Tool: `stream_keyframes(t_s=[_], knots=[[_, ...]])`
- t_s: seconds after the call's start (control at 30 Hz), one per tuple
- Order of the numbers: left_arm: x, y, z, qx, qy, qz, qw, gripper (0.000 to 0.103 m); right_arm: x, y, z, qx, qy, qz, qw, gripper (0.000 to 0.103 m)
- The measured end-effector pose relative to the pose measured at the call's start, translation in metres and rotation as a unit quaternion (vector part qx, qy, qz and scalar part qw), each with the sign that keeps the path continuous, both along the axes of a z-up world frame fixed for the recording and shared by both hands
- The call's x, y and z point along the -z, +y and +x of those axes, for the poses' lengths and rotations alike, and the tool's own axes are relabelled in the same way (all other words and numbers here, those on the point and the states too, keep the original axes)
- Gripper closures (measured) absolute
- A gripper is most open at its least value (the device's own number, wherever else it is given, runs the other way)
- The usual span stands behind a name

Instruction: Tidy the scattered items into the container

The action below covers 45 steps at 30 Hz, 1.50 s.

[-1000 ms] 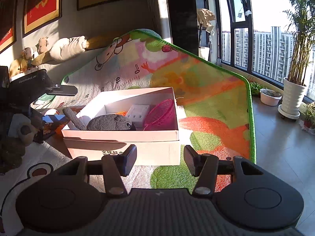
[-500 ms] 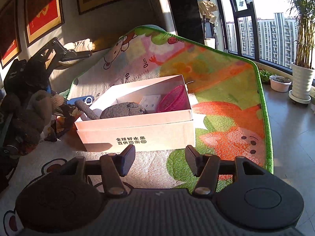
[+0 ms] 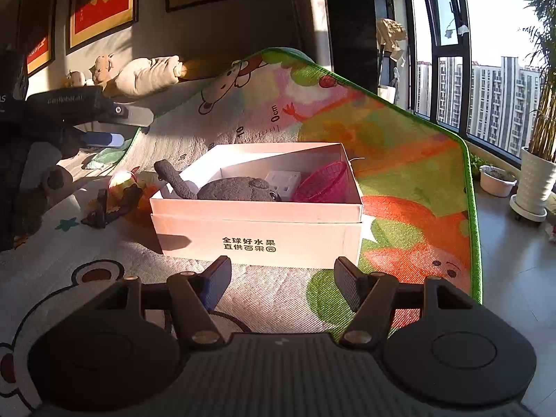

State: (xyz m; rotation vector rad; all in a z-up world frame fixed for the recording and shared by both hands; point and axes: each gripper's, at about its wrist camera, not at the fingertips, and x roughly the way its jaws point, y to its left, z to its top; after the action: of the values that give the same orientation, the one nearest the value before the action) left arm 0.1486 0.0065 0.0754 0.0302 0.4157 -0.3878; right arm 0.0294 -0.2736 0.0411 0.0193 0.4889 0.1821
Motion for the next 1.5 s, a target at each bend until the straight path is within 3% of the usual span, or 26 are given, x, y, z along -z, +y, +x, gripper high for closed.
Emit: stream_keyframes(t_s=[0.03, 0.07, 0.13, 0.2, 0.3, 0.4, 0.5, 0.57, 0.6, 0.67, 0.73, 0.8, 0.93, 1.2, 1.27, 1.33, 1.5], knots=[[0.008, -0.003, -0.005, -0.028, -0.026, 0.076, 0.9964, 0.000, -0.001, 0.000, 0.000, -0.002, 0.000, 0.003, 1.000, 0.037], [0.022, -0.005, -0.011, -0.054, -0.047, 0.168, 0.9833, 0.000, -0.002, 0.001, 0.000, -0.004, 0.001, 0.006, 1.000, 0.037], [0.044, 0.000, -0.014, -0.067, -0.029, 0.242, 0.9676, 0.000, -0.001, 0.006, -0.001, -0.009, 0.003, 0.007, 1.000, 0.037], [0.055, 0.011, -0.011, -0.063, 0.021, 0.227, 0.9716, 0.000, 0.001, 0.015, 0.000, -0.023, 0.009, 0.002, 1.000, 0.037], [0.065, 0.026, -0.004, -0.078, 0.072, 0.172, 0.9794, 0.000, 0.000, 0.032, 0.003, -0.047, 0.014, -0.022, 0.999, 0.037], [0.071, 0.032, 0.003, -0.086, 0.086, 0.136, 0.9831, 0.000, -0.007, 0.049, 0.005, -0.068, 0.009, -0.058, 0.996, 0.037], [0.074, 0.029, 0.010, -0.090, 0.084, 0.129, 0.9840, 0.000, -0.013, 0.058, 0.004, -0.082, 0.003, -0.069, 0.994, 0.037], [0.074, 0.029, 0.015, -0.090, 0.084, 0.124, 0.9846, 0.016, -0.014, 0.063, 0.000, -0.087, 0.003, -0.066, 0.994, 0.037], [0.074, 0.030, 0.016, -0.087, 0.089, 0.120, 0.9849, 0.047, -0.014, 0.065, -0.002, -0.090, 0.005, -0.063, 0.994, 0.037], [0.073, 0.033, 0.013, -0.090, 0.082, 0.117, 0.9856, 0.054, -0.012, 0.067, -0.007, -0.097, 0.011, -0.060, 0.993, 0.037], [0.069, 0.039, 0.006, -0.087, 0.082, 0.102, 0.9875, 0.079, -0.009, 0.068, -0.012, -0.102, 0.018, -0.060, 0.993, 0.037], [0.063, 0.041, -0.009, -0.076, 0.073, 0.092, 0.9902, 0.082, -0.007, 0.069, -0.015, -0.106, 0.024, -0.062, 0.992, 0.037], [0.052, 0.037, -0.055, -0.039, 0.056, 0.090, 0.9936, 0.083, -0.008, 0.073, -0.015, -0.119, 0.027, -0.064, 0.991, 0.037], [0.051, 0.026, -0.144, 0.055, 0.081, 0.057, 0.9936, 0.080, -0.028, 0.100, -0.005, -0.167, 0.025, -0.061, 0.984, 0.037], [0.055, 0.024, -0.156, 0.062, 0.077, 0.058, 0.9933, 0.071, -0.037, 0.112, 0.008, -0.188, 0.037, -0.046, 0.980, 0.044], [0.060, 0.024, -0.163, 0.048, 0.061, 0.071, 0.9945, 0.040, -0.044, 0.128, 0.026, -0.210, 0.057, -0.031, 0.976, 0.054], [0.063, 0.041, -0.169, 0.000, 0.056, 0.073, 0.9958, 0.016, -0.033, 0.176, 0.069, -0.236, 0.097, -0.030, 0.966, 0.063]])
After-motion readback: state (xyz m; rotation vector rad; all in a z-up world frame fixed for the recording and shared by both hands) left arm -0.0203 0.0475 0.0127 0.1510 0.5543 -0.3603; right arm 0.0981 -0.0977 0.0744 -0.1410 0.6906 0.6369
